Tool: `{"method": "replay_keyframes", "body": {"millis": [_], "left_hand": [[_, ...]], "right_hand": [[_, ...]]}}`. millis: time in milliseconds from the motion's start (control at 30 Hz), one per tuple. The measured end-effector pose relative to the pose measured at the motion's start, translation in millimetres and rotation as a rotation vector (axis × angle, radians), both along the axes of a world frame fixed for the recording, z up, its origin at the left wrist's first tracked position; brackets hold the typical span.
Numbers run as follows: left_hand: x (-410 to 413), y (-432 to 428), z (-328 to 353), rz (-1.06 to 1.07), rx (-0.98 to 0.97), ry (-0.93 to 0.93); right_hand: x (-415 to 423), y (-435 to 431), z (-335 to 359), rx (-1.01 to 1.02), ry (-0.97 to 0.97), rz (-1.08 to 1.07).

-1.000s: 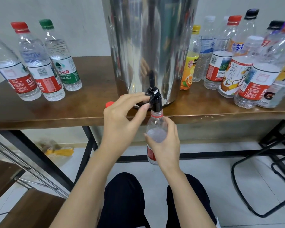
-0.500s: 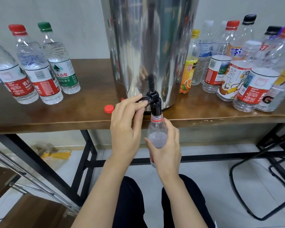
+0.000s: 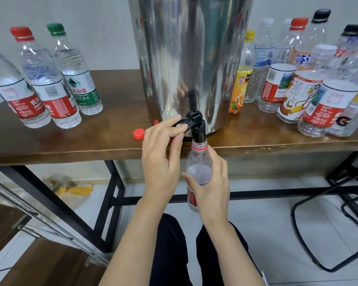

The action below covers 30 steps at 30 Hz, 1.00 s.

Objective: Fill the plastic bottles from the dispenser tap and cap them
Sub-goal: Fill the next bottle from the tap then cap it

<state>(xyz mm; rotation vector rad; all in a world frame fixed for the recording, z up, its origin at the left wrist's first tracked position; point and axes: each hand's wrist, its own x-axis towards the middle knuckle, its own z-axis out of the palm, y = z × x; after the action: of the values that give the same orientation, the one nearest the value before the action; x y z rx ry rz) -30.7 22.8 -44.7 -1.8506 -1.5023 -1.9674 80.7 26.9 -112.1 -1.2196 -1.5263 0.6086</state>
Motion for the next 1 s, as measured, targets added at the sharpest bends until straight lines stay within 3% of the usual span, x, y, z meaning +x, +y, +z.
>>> {"method": "replay_keyframes", "body": {"millis": [1000], "left_hand": [[1.6, -0.3, -0.4, -0.055, 0.010, -0.053]], "right_hand": [[7.6, 4.7, -1.4, -0.044, 0.034, 0.085]]}}
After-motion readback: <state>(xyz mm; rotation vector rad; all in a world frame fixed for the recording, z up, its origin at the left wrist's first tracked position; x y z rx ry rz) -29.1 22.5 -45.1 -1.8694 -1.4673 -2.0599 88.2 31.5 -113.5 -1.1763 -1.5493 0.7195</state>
